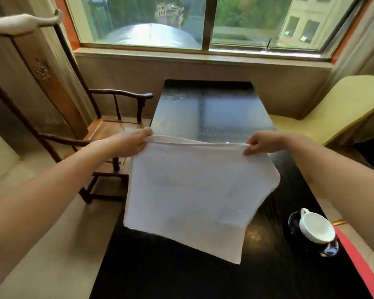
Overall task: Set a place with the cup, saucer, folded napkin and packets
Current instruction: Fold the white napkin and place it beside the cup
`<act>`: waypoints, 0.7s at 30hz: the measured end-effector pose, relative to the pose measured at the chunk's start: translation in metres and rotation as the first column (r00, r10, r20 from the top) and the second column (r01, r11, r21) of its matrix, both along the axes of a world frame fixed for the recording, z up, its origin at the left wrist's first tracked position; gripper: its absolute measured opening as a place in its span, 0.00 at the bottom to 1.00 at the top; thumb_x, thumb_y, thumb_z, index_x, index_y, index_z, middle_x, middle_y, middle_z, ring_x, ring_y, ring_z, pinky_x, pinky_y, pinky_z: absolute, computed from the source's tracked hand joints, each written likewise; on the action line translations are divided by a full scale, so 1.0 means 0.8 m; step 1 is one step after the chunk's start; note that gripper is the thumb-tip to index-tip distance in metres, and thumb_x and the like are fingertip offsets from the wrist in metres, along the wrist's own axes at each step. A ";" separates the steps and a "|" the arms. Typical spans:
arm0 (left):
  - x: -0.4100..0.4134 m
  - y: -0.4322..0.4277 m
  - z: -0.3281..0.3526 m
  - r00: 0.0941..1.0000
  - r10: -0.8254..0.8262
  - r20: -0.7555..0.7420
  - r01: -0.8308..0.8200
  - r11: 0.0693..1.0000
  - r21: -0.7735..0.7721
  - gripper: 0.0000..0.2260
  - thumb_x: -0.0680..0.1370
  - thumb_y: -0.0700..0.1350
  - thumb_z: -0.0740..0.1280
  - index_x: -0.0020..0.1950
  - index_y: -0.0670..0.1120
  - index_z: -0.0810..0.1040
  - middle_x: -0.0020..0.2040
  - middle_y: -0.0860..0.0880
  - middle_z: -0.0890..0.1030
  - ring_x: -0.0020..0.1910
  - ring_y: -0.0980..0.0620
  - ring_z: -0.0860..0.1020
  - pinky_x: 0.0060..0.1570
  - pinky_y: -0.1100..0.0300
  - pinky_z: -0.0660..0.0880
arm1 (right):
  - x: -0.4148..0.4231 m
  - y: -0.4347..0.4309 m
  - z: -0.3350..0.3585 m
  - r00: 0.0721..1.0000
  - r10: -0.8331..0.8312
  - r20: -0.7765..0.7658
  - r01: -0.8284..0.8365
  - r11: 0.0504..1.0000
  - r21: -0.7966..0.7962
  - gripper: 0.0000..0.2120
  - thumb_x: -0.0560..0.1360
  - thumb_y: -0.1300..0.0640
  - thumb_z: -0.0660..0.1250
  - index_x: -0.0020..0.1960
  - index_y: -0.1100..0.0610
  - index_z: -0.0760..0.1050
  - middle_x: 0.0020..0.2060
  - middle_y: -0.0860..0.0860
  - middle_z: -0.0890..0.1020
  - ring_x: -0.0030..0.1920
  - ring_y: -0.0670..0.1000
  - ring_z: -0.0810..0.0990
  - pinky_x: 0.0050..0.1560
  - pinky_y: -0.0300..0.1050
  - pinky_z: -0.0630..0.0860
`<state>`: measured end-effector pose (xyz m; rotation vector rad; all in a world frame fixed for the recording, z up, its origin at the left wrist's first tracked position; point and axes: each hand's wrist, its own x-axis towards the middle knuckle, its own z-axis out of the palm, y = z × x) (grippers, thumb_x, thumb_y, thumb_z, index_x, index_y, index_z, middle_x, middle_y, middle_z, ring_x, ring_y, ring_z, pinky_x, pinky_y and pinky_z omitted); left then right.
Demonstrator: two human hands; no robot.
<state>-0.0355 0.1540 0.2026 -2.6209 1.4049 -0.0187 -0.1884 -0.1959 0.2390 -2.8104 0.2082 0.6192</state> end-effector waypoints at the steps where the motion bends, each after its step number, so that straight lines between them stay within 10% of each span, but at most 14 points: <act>1: 0.000 -0.007 0.019 0.987 -0.045 0.157 0.022 0.989 0.145 0.18 0.79 0.44 0.49 0.65 0.44 0.69 0.51 0.52 0.71 0.45 0.57 0.66 0.45 0.73 0.64 | 0.002 -0.007 0.018 0.997 -0.026 0.071 0.026 1.000 0.007 0.13 0.76 0.50 0.65 0.44 0.60 0.79 0.40 0.54 0.79 0.41 0.53 0.76 0.46 0.49 0.72; 5: -0.006 -0.018 0.088 0.484 -0.465 0.742 -0.006 0.846 0.534 0.16 0.71 0.34 0.54 0.51 0.45 0.76 0.36 0.45 0.62 0.49 0.44 0.67 0.56 0.56 0.68 | 0.007 -0.028 0.087 0.924 -0.097 0.370 0.078 0.995 0.067 0.17 0.76 0.51 0.65 0.30 0.57 0.73 0.28 0.50 0.72 0.33 0.51 0.70 0.37 0.46 0.65; 9: -0.001 -0.033 0.128 0.680 -0.073 0.729 0.071 0.997 0.033 0.15 0.79 0.33 0.50 0.64 0.37 0.66 0.60 0.36 0.68 0.48 0.43 0.73 0.46 0.55 0.76 | 0.001 -0.041 0.130 0.735 -0.028 0.678 0.053 0.999 -0.015 0.15 0.75 0.51 0.65 0.38 0.62 0.78 0.32 0.54 0.76 0.36 0.53 0.73 0.40 0.44 0.66; 12: -0.016 -0.030 0.129 0.779 0.071 0.623 0.146 0.946 -0.290 0.17 0.80 0.38 0.56 0.68 0.44 0.59 0.49 0.36 0.72 0.34 0.43 0.76 0.27 0.53 0.76 | -0.021 -0.034 0.133 0.632 0.095 0.770 -0.022 0.994 -0.105 0.14 0.75 0.50 0.65 0.39 0.60 0.78 0.31 0.54 0.77 0.33 0.55 0.75 0.37 0.44 0.67; 21: -0.143 0.068 -0.077 0.921 -0.084 0.379 0.242 0.888 -0.390 0.19 0.82 0.47 0.49 0.60 0.42 0.77 0.49 0.42 0.83 0.42 0.44 0.83 0.32 0.54 0.80 | -0.154 0.007 -0.070 0.861 0.304 0.408 -0.193 0.937 -0.292 0.09 0.76 0.51 0.64 0.53 0.55 0.76 0.48 0.52 0.81 0.46 0.56 0.81 0.44 0.47 0.75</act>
